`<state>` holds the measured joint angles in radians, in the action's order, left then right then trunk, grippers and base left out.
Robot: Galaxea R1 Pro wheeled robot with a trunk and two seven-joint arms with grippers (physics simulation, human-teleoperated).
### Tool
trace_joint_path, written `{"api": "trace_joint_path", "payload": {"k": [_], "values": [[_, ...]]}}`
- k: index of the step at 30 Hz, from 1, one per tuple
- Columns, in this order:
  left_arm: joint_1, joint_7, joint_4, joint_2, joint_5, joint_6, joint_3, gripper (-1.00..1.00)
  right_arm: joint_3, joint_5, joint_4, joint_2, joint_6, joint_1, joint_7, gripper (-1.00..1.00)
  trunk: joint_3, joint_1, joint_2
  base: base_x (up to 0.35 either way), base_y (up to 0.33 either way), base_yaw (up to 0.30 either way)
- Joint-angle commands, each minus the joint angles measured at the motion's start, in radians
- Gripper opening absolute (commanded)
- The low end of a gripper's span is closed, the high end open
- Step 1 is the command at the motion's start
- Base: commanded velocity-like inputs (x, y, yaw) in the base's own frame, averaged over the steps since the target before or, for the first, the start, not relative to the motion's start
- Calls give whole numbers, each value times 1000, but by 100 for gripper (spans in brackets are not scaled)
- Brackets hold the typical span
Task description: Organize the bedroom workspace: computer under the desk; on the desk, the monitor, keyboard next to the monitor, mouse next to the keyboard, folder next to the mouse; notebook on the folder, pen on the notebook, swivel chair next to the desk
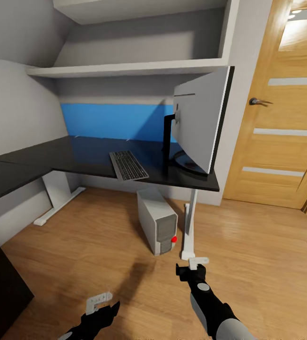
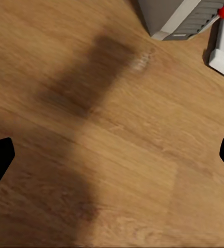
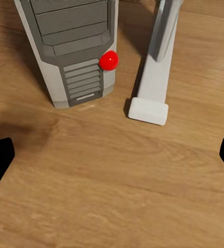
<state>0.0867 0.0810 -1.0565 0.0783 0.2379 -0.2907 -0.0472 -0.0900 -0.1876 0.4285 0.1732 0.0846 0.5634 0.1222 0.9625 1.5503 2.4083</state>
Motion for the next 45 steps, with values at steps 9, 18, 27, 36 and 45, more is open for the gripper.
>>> {"api": "trace_joint_path", "payload": {"k": [9, 18, 27, 36, 45], "values": [[0, 4, 22, -23, 3, -1, -8, 100, 3, -13, 38, 1, -8, 21, -4, 100, 29, 34, 64, 0, 0, 0], [1, 3, 22, -41, 2, 10, -8, 100, 23, -12, 102, 1, -2, 24, -5, 100, 61, 52, 93, 0, 0, 0], [1, -3, -4, -45, 1, 43, -16, 100, 106, -9, 141, 1, 3, 24, 0, 100, 96, 56, 95, 0, 0, 0], [1, -75, -178, -49, 6, -9, -21, 100, 131, -4, 176, 1, -11, 24, 2, 100, 131, 60, 97, 0, 0, 0], [1, -126, -306, -44, 10, -102, -24, 100, 143, 27, 264, 1, -116, 24, -1, 100, 165, 64, 99, 0, 0, 0]]}}
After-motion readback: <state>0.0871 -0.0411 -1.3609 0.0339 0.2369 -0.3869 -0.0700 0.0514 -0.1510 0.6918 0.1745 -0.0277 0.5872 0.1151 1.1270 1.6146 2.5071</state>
